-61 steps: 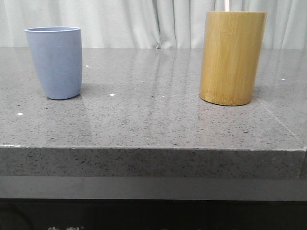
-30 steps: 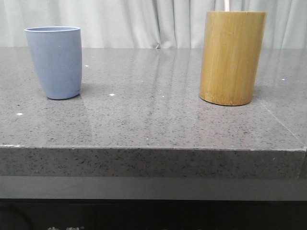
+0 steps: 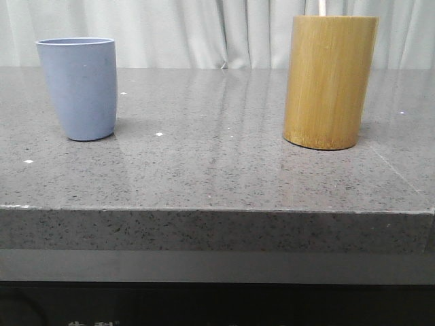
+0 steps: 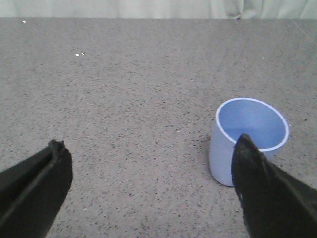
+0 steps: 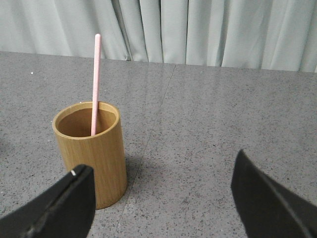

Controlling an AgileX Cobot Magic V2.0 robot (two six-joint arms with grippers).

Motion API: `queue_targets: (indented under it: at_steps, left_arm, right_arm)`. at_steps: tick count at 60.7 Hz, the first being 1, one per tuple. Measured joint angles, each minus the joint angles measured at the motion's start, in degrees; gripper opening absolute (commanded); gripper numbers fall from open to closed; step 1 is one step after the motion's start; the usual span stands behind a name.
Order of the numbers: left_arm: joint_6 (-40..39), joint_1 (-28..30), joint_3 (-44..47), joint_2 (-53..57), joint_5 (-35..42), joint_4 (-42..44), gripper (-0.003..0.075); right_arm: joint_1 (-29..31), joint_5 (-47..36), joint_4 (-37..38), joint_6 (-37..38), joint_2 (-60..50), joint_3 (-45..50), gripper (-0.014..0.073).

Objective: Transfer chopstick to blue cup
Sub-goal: 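Reach the left gripper down and grasp the rim of the blue cup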

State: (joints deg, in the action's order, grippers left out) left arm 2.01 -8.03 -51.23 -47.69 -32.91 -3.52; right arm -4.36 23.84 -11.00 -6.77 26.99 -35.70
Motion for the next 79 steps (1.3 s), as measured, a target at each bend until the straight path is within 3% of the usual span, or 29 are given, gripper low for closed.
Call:
queue_targets:
  at_steps: [26, 39, 56, 62, 73, 79]
  left_arm:
    - [3.84, -17.82, -29.99, -28.36, -21.02, 0.97, 0.0638]
    - [3.84, -20.27, -39.65, -39.86, -29.52, -1.19, 0.0638]
    - [3.84, -20.39, -41.68, -49.04, -30.94, -1.42, 0.0624]
    - [3.84, -20.39, -41.68, -50.34, -31.03, -1.42, 0.0543]
    - [4.31, -20.39, -41.77, -51.06, -31.03, -1.32, 0.0213]
    - [4.45, -20.39, -41.77, -51.06, -31.03, -0.89, 0.0077]
  right_arm:
    - [0.0, -0.03, 0.0, 0.0, 0.0, 0.0, 0.058]
    - [0.0, -0.03, 0.0, 0.0, 0.0, 0.0, 0.058]
    - [0.0, -0.03, 0.0, 0.0, 0.0, 0.0, 0.058]
    - [0.0, -0.03, 0.0, 0.0, 0.0, 0.0, 0.058]
    - [0.0, -0.03, 0.0, 0.0, 0.0, 0.0, 0.058]
    - [0.0, -0.03, 0.0, 0.0, 0.0, 0.0, 0.058]
